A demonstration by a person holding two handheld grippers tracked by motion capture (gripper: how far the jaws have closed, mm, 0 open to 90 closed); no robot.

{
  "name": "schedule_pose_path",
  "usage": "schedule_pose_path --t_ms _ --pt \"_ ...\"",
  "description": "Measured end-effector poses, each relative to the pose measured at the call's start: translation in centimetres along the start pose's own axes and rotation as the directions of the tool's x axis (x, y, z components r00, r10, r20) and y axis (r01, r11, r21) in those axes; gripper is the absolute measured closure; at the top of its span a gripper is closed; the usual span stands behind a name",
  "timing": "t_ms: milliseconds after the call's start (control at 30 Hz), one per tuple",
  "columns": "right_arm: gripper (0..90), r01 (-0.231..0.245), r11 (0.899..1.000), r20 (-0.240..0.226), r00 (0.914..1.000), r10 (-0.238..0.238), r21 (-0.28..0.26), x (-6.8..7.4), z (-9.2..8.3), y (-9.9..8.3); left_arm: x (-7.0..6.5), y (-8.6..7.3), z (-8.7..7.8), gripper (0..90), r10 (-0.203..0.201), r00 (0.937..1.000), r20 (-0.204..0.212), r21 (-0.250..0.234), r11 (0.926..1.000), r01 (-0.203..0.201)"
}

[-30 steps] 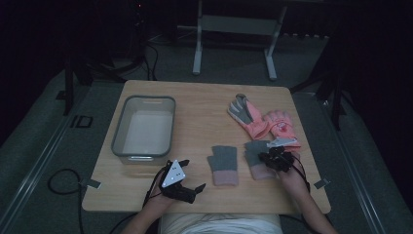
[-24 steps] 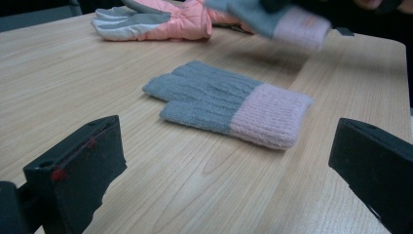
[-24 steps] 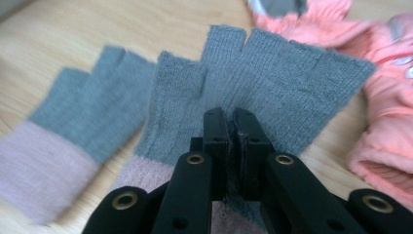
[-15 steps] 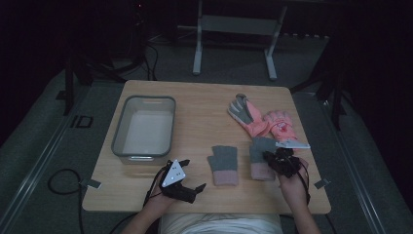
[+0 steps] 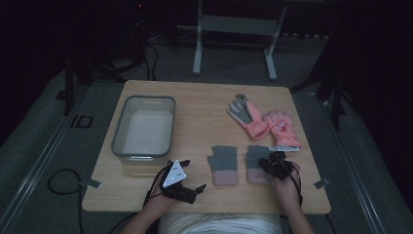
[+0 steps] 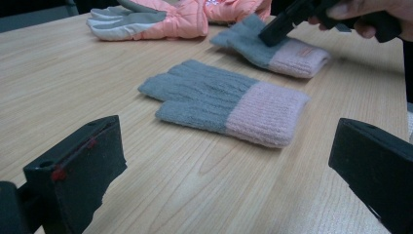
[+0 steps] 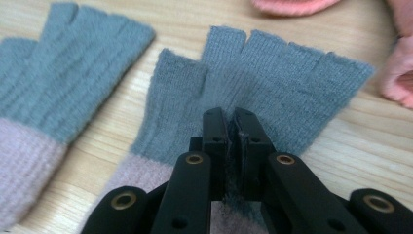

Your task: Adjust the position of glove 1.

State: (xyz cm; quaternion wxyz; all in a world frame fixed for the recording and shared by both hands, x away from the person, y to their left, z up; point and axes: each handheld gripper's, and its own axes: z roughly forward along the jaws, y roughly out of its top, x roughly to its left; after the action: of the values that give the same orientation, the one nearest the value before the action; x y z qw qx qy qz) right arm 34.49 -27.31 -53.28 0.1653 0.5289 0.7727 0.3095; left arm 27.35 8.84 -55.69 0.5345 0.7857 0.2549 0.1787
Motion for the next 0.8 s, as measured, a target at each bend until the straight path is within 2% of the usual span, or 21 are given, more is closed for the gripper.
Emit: schedule_pose_path --t_ms 67,100,200,333,467,500,533,600,800 --pt "83.9 -0.001 1.000 -0.002 1.0000 0.001 0.003 -0.1 0.2 0.0 0.0 0.0 0.0 0.0 0.000 1.0000 0.000 0.000 1.0000 0.000" --pt "80.8 0.014 1.000 -0.017 0.9998 -0.014 0.014 -0.5 0.5 0.0 0.0 0.0 0.0 0.0 0.000 1.0000 0.001 0.001 1.0000 0.000" --pt "76.7 0.018 0.999 -0.031 0.9994 -0.017 0.027 -0.9 0.8 0.1 0.0 0.0 0.1 0.0 0.001 1.0000 0.000 0.003 1.0000 -0.001" --pt "72.3 0.033 0.999 -0.037 0.9988 -0.032 0.031 -1.0 0.7 0.3 0.0 0.0 0.1 0.0 0.003 1.0000 0.000 0.008 1.0000 -0.003" --pt "71.6 0.078 0.997 -0.034 0.9964 -0.078 0.007 -1.1 0.0 0.7 0.0 0.0 0.1 0.0 0.002 1.0000 0.000 0.008 1.0000 -0.002" --pt "66.1 0.124 0.992 -0.057 0.9905 -0.125 -0.015 -1.5 -0.5 1.0 0.0 0.0 0.1 0.0 0.003 1.0000 0.002 0.008 1.0000 -0.003" --pt "64.7 0.161 0.987 -0.082 0.9833 -0.162 -0.024 -1.8 -0.6 1.1 0.0 0.0 0.1 0.0 0.003 1.0000 0.003 0.009 1.0000 -0.003" --pt "63.5 0.218 0.976 -0.089 0.9715 -0.219 -0.028 -2.1 -0.7 1.2 0.0 -0.1 0.1 0.0 0.004 1.0000 0.004 0.011 0.9999 -0.004" --pt "59.9 0.311 0.950 -0.146 0.9390 -0.312 -0.025 -2.3 0.1 1.2 -0.1 -0.1 0.2 0.0 0.007 1.0000 0.004 0.014 0.9999 -0.007"
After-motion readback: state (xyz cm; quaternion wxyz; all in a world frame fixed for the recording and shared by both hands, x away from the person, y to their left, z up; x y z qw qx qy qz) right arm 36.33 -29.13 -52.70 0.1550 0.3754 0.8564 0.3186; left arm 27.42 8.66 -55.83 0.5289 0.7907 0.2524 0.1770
